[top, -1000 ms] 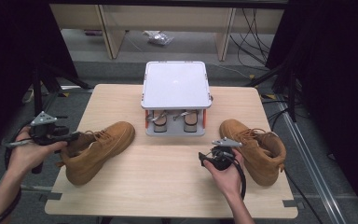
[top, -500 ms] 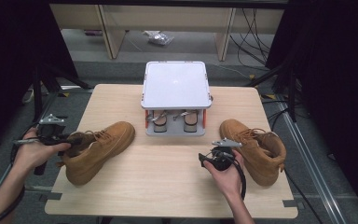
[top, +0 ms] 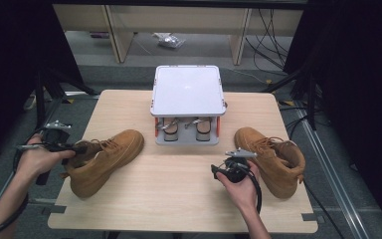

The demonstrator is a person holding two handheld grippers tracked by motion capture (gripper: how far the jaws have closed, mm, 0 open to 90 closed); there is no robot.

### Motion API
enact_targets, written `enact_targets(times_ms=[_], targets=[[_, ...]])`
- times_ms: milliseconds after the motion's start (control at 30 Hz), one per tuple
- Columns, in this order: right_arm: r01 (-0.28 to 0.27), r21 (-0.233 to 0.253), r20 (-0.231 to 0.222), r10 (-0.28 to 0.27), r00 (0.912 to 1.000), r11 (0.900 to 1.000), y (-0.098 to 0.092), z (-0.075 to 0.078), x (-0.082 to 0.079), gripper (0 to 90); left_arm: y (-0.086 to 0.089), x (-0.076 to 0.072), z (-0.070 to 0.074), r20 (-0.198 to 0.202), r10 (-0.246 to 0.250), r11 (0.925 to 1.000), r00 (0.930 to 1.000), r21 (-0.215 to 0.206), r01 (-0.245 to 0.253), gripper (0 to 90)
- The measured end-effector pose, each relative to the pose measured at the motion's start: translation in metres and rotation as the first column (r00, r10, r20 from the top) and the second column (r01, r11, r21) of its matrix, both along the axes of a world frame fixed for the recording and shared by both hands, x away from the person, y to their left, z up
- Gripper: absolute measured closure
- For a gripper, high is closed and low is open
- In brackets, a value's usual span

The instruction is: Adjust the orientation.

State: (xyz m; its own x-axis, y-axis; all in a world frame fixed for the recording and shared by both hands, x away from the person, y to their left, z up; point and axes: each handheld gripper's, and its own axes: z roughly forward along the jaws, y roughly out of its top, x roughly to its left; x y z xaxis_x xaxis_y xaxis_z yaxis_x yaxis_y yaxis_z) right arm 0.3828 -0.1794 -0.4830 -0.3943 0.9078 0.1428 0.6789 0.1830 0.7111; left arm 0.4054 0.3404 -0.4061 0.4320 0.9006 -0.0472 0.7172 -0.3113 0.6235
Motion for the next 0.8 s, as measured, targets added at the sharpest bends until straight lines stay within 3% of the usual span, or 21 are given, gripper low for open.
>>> enact_targets(times_ms=[267,433,600,633,800], targets=[[0.006,-0.002,-0.003,-0.006,1.0,1.0,0.0,0.0,0.001,40.6,-0.01,-0.013,0.0,0.08,0.001,0.9994,0.9968,0.035,-0.004,80.6],[0.003,0.005,-0.006,-0.003,1.0,1.0,0.001,-0.001,0.001,40.6,-0.015,-0.018,0.003,0.11,-0.002,0.9994,0.9939,0.035,-0.002,81.5],[0.007,0.007,-0.004,-0.007,1.0,1.0,0.0,-0.001,0.001,40.6,-0.024,-0.021,0.009,0.151,-0.009,0.9987,0.9884,0.051,0.001,82.1],[0.001,0.018,0.002,-0.001,1.0,1.0,-0.001,-0.002,0.001,40.6,-0.024,-0.021,0.012,0.154,-0.017,0.9971,0.9879,0.076,0.005,82.2],[0.008,0.01,-0.003,-0.008,1.0,1.0,-0.002,0.0,0.0,40.7,-0.026,-0.023,0.017,0.174,-0.006,0.9966,0.9847,0.082,-0.009,82.4]])
